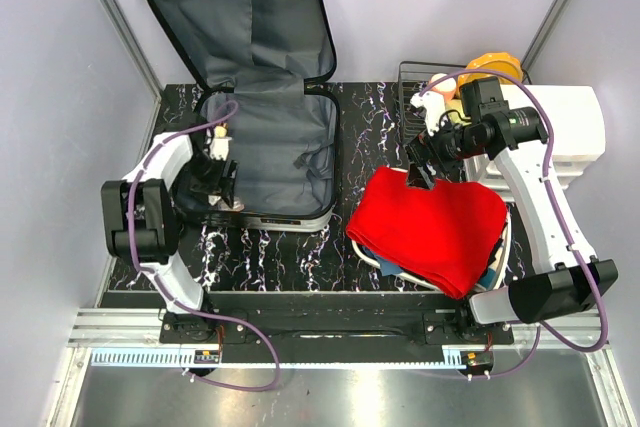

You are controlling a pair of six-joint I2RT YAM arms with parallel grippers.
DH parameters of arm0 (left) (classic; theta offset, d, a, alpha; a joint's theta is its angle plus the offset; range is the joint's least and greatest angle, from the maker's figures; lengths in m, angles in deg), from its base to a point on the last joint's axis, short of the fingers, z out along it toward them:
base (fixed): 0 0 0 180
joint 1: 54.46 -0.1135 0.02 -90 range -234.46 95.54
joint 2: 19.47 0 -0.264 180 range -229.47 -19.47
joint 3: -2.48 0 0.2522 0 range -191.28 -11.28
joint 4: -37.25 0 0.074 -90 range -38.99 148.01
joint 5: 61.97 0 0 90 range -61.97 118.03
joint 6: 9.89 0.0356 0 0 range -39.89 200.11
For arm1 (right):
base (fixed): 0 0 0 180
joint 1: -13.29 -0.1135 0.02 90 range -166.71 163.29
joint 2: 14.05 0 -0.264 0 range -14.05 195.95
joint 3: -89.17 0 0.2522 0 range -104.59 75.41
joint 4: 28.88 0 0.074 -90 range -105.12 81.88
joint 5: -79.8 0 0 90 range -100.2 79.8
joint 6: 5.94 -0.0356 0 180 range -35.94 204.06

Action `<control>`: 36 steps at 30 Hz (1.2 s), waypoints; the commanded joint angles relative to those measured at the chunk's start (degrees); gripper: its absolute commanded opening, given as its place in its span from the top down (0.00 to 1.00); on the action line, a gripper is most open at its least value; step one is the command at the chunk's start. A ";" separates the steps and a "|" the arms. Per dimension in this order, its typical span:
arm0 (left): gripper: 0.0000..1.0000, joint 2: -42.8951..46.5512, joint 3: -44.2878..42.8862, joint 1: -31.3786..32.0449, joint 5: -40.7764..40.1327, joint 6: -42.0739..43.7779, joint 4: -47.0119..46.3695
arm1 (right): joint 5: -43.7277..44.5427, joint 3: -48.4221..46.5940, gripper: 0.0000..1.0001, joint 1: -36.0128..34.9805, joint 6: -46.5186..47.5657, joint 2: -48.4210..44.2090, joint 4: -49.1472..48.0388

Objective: Open, take out, and arrange the luggage

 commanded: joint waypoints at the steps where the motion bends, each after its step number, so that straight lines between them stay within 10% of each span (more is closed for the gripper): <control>1: 0.27 -4.20 -0.03 3.68 -0.73 -1.96 -1.55 | -0.75 -2.41 0.00 0.10 -0.58 0.44 -1.17; 7: 0.34 -6.14 -7.41 7.46 15.62 -4.16 -2.07 | -0.40 -3.12 0.00 0.10 -0.58 1.14 -1.17; 19: 0.28 -2.98 -22.80 6.06 10.54 -3.65 -5.87 | -0.40 -3.64 0.00 0.10 -1.46 2.28 -2.49; 25: 0.01 3.52 -10.87 3.42 3.86 -0.21 4.70 | -0.31 -1.71 0.00 0.10 -0.67 0.52 -2.40; 33: 0.01 1.00 2.42 3.42 -2.14 -4.07 -1.45 | -1.02 -1.71 0.00 0.10 -0.94 1.23 -2.32; 36: 0.15 -2.34 2.87 4.21 -1.25 -5.83 -4.09 | -0.67 -1.89 0.00 0.10 -0.93 1.31 -2.40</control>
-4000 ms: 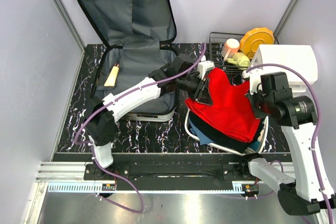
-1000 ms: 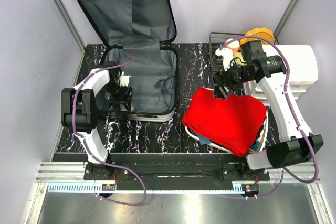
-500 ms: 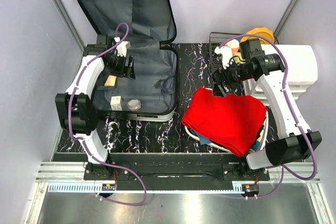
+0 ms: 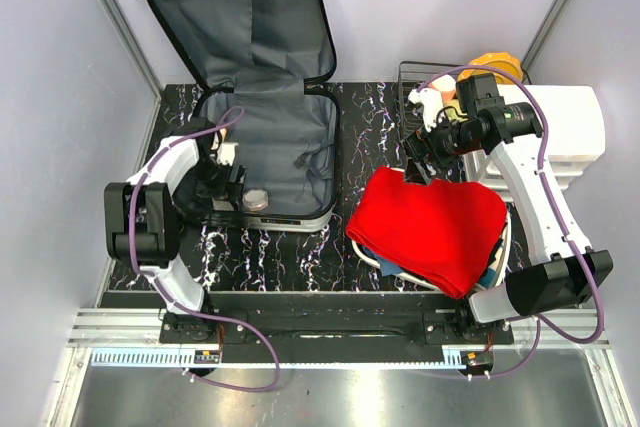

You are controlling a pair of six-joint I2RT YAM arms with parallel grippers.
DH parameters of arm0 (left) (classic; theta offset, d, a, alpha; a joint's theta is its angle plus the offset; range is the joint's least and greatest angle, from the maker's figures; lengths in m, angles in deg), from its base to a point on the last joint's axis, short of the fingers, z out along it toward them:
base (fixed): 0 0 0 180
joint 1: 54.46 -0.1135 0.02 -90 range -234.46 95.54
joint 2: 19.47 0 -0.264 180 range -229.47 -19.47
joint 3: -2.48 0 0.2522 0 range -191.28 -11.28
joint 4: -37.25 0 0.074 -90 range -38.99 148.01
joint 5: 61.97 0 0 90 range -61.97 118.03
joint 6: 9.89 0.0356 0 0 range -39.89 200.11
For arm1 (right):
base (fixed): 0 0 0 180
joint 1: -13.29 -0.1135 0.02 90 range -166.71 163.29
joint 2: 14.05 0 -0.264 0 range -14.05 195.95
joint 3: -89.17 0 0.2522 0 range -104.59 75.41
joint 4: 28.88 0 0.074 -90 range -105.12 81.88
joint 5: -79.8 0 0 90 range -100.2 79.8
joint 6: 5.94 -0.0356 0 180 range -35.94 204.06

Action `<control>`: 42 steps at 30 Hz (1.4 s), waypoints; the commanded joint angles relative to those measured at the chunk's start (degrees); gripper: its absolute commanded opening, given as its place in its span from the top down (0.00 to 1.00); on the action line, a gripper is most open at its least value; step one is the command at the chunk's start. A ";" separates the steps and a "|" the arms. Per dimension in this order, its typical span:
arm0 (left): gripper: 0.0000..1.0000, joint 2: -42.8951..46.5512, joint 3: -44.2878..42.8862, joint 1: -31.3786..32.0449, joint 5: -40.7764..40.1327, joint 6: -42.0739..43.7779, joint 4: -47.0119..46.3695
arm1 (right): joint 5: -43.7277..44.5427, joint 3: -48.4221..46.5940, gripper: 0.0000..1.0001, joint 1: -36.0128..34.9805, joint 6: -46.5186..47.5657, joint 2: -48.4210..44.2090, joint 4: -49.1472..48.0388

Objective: Open, take out, and arrange the luggage

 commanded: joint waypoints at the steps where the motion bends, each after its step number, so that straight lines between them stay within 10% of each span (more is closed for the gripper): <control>1: 0.19 -4.01 0.37 0.78 -1.25 -2.97 -6.05 | -0.60 -1.03 0.00 0.10 0.14 -0.94 -1.38; 7: 0.58 -6.21 -3.75 2.01 1.56 -4.91 -11.34 | -0.77 -0.42 0.00 0.10 -0.21 -1.11 -1.46; 15: 0.72 -8.58 -17.89 3.59 3.32 -6.93 -14.15 | -1.65 -0.68 0.00 0.10 -0.48 0.03 -2.08; 28: 0.18 -3.77 -19.32 1.92 6.92 4.32 -0.13 | -1.04 1.07 0.00 0.10 1.54 -0.84 -2.26; 42: 0.21 -3.12 3.54 6.75 3.77 4.77 -4.30 | -4.03 6.78 0.00 0.10 3.39 -2.43 -5.24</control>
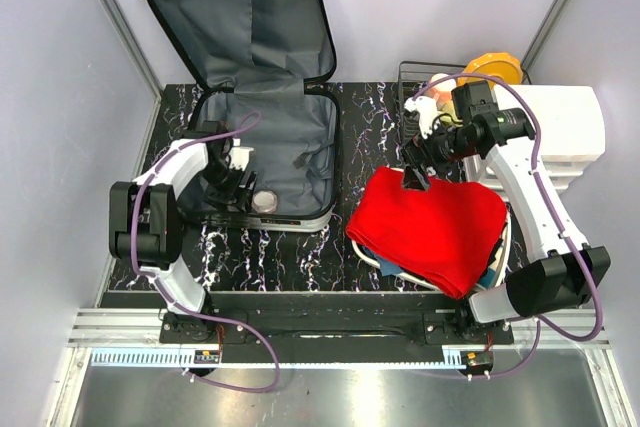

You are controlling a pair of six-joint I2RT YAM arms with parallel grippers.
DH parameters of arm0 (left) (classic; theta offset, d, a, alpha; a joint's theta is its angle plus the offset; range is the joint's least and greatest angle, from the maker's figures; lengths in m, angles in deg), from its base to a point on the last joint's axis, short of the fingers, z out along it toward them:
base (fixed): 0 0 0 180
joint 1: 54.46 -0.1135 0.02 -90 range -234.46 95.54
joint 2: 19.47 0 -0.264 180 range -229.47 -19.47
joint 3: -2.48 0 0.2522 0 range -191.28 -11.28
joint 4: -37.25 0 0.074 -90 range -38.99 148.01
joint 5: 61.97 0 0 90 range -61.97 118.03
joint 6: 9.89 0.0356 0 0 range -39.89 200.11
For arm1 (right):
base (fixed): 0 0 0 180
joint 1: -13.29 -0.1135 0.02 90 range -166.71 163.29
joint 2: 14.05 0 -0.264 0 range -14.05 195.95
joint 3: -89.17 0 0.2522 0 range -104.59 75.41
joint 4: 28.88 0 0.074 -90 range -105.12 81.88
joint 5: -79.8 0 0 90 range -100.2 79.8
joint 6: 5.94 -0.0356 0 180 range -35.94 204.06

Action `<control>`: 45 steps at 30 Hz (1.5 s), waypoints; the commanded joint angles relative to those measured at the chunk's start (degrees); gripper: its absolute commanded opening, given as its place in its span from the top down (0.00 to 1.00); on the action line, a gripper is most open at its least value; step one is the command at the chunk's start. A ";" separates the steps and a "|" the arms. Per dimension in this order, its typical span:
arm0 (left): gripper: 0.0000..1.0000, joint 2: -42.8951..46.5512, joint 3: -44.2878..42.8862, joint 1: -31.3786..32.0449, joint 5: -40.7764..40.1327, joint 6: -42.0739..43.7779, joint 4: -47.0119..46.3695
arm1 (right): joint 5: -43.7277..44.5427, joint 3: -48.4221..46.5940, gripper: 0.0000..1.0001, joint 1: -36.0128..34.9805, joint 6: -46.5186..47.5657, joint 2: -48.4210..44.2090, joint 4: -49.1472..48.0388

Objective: Open, take out, and arrange the luggage

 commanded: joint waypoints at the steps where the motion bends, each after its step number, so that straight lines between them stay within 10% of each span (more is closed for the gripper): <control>1: 0.23 -3.27 0.52 3.52 -0.89 -0.77 -6.88 | -2.85 4.20 0.00 0.10 0.75 -2.52 -3.51; 9: 0.56 -5.91 -2.11 3.18 2.09 -9.81 -18.94 | 1.80 15.71 0.01 0.10 1.71 -4.53 -11.41; 18: 0.59 -5.91 -14.85 2.03 12.72 -15.54 -26.86 | 4.36 16.45 0.01 0.19 2.59 -1.03 -16.61; 27: 0.13 -5.65 -17.24 2.03 10.80 -8.51 -20.79 | 4.36 11.95 0.01 0.10 2.33 1.88 -17.05; 45: 0.07 -4.94 -6.52 7.30 -5.10 -9.12 -10.24 | 3.92 10.90 0.00 0.10 1.36 2.41 -16.79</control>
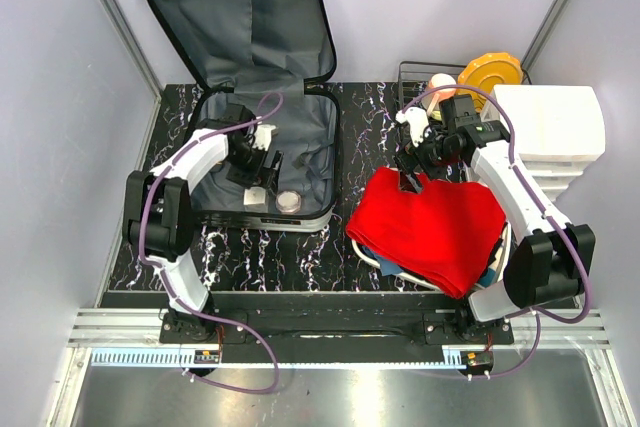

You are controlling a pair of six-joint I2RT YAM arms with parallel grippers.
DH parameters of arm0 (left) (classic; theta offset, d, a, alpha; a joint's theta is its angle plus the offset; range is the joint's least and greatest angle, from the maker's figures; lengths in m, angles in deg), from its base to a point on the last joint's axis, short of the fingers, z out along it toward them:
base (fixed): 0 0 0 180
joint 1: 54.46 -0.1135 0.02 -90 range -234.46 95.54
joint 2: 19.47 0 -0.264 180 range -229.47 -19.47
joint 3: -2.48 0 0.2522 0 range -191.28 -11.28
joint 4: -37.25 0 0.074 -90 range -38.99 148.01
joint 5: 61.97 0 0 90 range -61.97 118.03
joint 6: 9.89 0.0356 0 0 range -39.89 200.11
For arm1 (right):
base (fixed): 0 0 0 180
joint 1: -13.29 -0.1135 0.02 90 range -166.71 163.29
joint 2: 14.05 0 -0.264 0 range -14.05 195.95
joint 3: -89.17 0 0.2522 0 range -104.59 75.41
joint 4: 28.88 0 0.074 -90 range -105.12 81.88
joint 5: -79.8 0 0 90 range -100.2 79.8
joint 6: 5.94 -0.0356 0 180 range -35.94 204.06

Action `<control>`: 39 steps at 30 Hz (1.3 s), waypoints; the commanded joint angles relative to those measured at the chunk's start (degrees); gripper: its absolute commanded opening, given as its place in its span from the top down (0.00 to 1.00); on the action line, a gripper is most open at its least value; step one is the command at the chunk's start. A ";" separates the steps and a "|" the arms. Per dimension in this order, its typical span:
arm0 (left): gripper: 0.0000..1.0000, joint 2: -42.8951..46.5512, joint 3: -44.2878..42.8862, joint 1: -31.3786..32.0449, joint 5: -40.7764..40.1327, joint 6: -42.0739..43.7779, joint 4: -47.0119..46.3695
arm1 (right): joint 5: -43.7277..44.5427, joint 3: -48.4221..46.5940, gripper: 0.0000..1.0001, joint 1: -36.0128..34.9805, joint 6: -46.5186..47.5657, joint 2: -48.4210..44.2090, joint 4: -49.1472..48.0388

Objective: Open, take out, and arrange the luggage

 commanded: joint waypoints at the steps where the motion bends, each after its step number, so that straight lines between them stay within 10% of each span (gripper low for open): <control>1: 0.07 0.52 2.10 0.07 -10.74 -2.87 -0.67 | -0.63 -1.85 0.00 0.17 -0.83 0.02 -1.03; 14: 0.05 3.59 6.58 1.39 -17.71 -6.04 -4.36 | -0.72 -1.85 0.00 0.08 -1.09 -0.15 -1.47; 18: 0.18 3.15 6.23 1.39 -16.56 -6.65 -4.54 | -0.71 -2.37 0.00 0.17 -0.92 -0.15 -1.82; 24: 0.65 4.90 2.46 1.30 -14.02 -4.64 -3.05 | -1.94 -3.95 0.00 0.08 -0.48 0.02 -2.96; 34: 0.69 5.53 -23.11 -1.51 27.78 1.25 -2.69 | -17.38 -11.24 0.02 0.08 -9.15 0.37 -19.10; 39: 0.66 4.56 -31.29 -0.19 32.47 -5.32 -13.11 | -20.05 -14.07 0.00 -0.88 -15.51 0.91 -30.63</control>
